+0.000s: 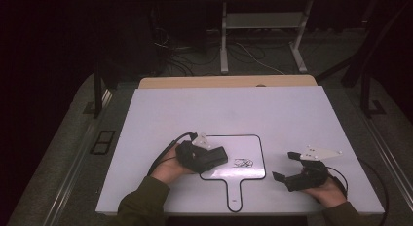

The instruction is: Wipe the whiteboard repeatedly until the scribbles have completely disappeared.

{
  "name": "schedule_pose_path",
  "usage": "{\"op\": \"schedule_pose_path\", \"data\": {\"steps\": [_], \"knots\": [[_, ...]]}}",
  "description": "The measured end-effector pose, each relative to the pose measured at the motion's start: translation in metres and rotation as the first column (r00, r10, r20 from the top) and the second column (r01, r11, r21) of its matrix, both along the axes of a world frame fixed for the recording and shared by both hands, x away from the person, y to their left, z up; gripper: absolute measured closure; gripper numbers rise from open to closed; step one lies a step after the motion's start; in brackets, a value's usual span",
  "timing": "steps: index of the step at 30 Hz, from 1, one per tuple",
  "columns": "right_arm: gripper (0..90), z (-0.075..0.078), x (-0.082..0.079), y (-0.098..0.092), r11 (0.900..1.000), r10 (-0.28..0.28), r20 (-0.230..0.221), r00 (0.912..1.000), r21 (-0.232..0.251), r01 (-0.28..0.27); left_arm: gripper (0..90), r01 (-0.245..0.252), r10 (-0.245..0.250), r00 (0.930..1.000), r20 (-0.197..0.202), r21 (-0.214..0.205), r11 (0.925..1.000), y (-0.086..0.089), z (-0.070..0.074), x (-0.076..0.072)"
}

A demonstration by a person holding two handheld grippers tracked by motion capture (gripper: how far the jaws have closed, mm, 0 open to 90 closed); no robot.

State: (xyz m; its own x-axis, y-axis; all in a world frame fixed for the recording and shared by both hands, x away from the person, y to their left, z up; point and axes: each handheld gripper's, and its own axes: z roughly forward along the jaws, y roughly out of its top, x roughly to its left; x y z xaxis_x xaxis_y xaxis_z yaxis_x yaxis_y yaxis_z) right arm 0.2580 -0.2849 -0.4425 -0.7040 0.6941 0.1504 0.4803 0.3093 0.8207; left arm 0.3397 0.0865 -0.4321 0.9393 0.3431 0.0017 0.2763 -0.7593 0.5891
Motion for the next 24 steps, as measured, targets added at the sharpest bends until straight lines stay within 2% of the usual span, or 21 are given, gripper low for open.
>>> {"op": "schedule_pose_path", "data": {"steps": [2,3,5,7,9,11,14,16,18,19,21,22,24], "knots": [[0.4,0.000,0.000,0.000,1.0000,-0.001,0.000,1.0000,-0.001,0.001,39.2,-0.014,0.014,0.9999,-0.002,0.007,0.9999,-0.001,0.000,0.008],[0.4,0.000,0.000,0.000,1.0000,-0.002,0.000,1.0000,0.000,0.002,39.2,-0.014,0.014,0.9999,0.002,0.015,0.9998,-0.001,0.001,0.007],[0.4,0.000,0.000,-0.001,1.0000,-0.003,-0.001,1.0000,0.002,0.003,39.2,-0.004,0.004,1.0000,-0.008,0.008,1.0000,-0.003,0.001,-0.001],[0.4,0.000,0.000,-0.001,1.0000,-0.002,-0.001,1.0000,0.002,0.002,39.2,0.032,-0.032,0.9993,-0.017,0.001,0.9995,-0.005,0.000,-0.012],[0.4,0.000,0.000,-0.001,1.0000,-0.001,-0.001,1.0000,0.001,0.001,39.2,0.050,-0.050,0.9987,-0.014,0.012,0.9987,-0.005,0.001,-0.019],[0.4,0.000,0.000,0.000,1.0000,0.001,-0.001,1.0000,0.001,-0.001,39.2,0.045,-0.044,0.9988,-0.020,0.007,0.9990,-0.005,0.001,-0.013],[0.4,0.000,0.000,0.001,1.0000,0.003,-0.004,1.0000,-0.002,-0.003,39.2,-0.007,0.007,0.9999,-0.014,-0.002,1.0000,-0.003,0.000,0.004],[0.4,0.000,0.000,0.001,1.0000,0.002,-0.001,1.0000,-0.001,-0.002,39.2,-0.015,0.015,0.9997,-0.018,0.000,0.9999,-0.002,0.000,0.010],[0.4,0.000,0.000,0.000,1.0000,-0.001,-0.001,1.0000,0.000,0.001,39.2,-0.010,0.010,0.9998,-0.017,0.007,0.9999,-0.004,0.001,0.004],[0.4,0.000,0.000,0.000,1.0000,-0.001,0.000,1.0000,0.000,0.001,39.2,0.016,-0.016,0.9997,-0.018,0.015,0.9998,-0.004,0.001,-0.001],[0.4,0.000,0.000,-0.001,1.0000,-0.002,-0.002,1.0000,0.001,0.002,39.2,0.035,-0.034,0.9990,-0.027,0.007,0.9994,-0.005,0.001,-0.013],[0.4,0.000,0.000,-0.001,1.0000,-0.001,-0.002,1.0000,0.001,0.001,39.2,0.054,-0.054,0.9984,-0.020,0.020,0.9983,-0.004,0.002,-0.017],[0.4,0.000,0.000,-0.001,1.0000,-0.001,-0.001,1.0000,0.003,0.001,39.3,0.041,-0.041,0.9989,-0.021,0.013,0.9991,-0.004,0.001,-0.015]]}}
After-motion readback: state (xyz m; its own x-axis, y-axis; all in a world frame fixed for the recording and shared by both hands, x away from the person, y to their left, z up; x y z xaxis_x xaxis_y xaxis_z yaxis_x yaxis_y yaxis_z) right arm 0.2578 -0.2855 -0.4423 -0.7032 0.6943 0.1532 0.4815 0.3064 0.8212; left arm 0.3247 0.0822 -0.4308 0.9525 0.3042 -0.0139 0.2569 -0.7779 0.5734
